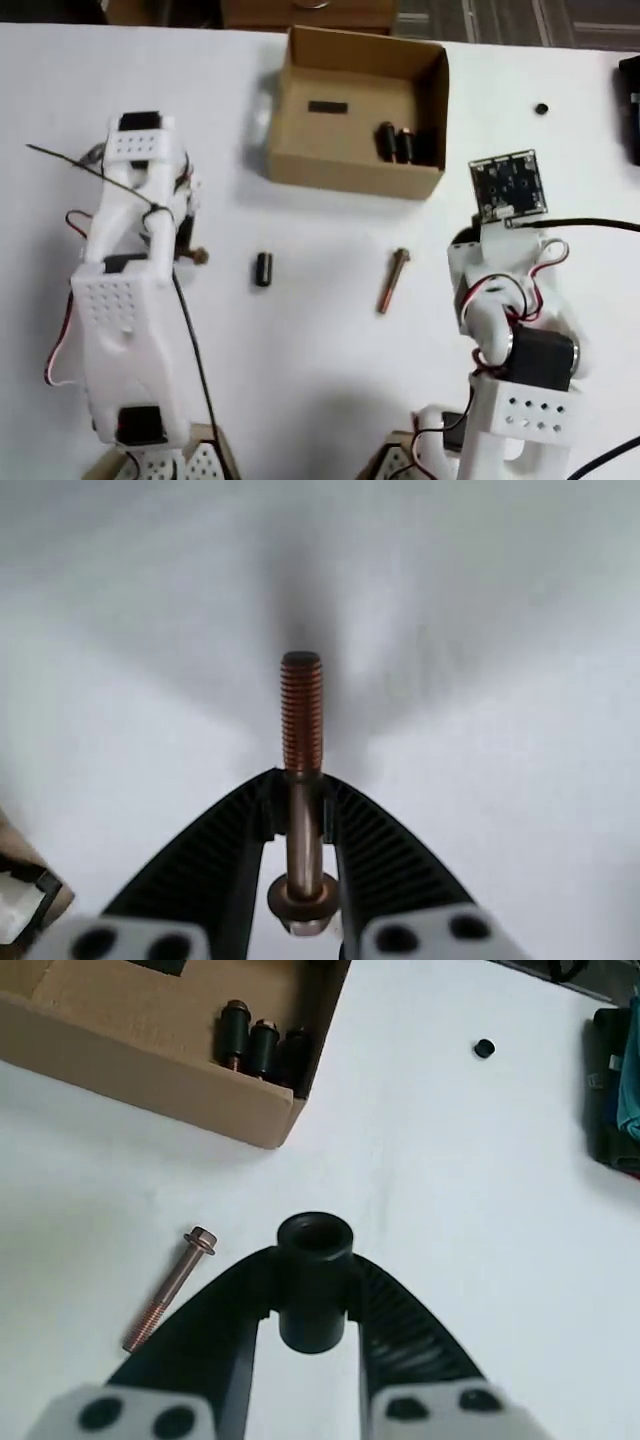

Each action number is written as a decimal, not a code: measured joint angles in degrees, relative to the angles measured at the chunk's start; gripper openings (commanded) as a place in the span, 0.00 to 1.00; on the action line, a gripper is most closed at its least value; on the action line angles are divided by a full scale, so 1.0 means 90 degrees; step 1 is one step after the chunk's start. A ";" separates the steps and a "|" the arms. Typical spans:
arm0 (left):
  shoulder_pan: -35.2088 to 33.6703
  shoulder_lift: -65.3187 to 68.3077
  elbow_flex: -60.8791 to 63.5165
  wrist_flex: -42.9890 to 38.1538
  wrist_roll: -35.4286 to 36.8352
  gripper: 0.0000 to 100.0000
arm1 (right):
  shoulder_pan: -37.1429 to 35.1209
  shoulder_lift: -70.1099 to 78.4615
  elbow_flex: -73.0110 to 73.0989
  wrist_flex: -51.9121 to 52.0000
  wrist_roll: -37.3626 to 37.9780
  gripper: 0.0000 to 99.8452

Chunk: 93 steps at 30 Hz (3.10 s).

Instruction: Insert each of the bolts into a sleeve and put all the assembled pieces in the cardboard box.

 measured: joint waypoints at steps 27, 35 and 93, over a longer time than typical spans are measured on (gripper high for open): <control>0.0322 0.0615 0.0293 -0.0147 -0.0420 0.30 | -0.0234 0.0000 0.0039 -0.0322 0.0000 0.02; 0.0586 -0.0039 0.0147 0.0068 -0.0420 0.42 | -0.0234 0.0000 0.0176 -0.0322 0.0000 0.02; 0.0274 -0.1709 0.0381 -0.1241 -1.5990 0.45 | -0.0234 0.0000 0.0752 -0.0039 0.0000 0.02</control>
